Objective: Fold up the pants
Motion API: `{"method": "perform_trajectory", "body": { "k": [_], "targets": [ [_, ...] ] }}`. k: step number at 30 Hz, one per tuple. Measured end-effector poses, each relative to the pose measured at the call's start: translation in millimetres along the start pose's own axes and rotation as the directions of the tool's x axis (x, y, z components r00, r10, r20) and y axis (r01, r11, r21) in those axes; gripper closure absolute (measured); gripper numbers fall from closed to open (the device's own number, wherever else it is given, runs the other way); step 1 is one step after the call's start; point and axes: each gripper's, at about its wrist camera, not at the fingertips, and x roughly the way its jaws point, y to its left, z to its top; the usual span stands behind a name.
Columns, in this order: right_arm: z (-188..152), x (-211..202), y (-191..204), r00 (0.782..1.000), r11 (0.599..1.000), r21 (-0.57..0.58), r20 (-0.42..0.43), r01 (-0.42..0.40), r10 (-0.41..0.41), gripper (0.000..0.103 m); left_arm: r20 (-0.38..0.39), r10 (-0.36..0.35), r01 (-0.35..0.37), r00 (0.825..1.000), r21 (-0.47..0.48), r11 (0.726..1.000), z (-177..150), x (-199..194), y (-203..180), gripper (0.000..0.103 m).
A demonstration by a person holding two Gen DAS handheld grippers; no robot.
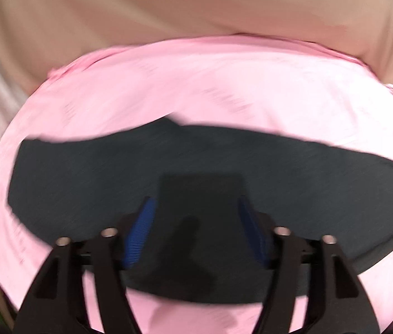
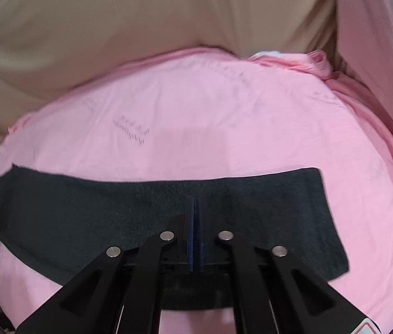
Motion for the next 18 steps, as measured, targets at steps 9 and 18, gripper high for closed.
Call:
{"method": "perform_trajectory", "body": {
  "k": [9, 18],
  "targets": [
    [-20, -39, -156, 0.989, 0.932, 0.340, 0.031, 0.124, -0.143, 0.094, -0.058, 0.110, -0.106, 0.992, 0.064, 0.992, 18, 56, -37, 0.034],
    [-63, -64, -109, 1.000, 0.953, 0.304, 0.020, 0.014, -0.021, 0.055, 0.022, -0.026, 0.026, 0.999, 0.008, 1.000, 7, 6, -60, 0.020]
  ]
}}
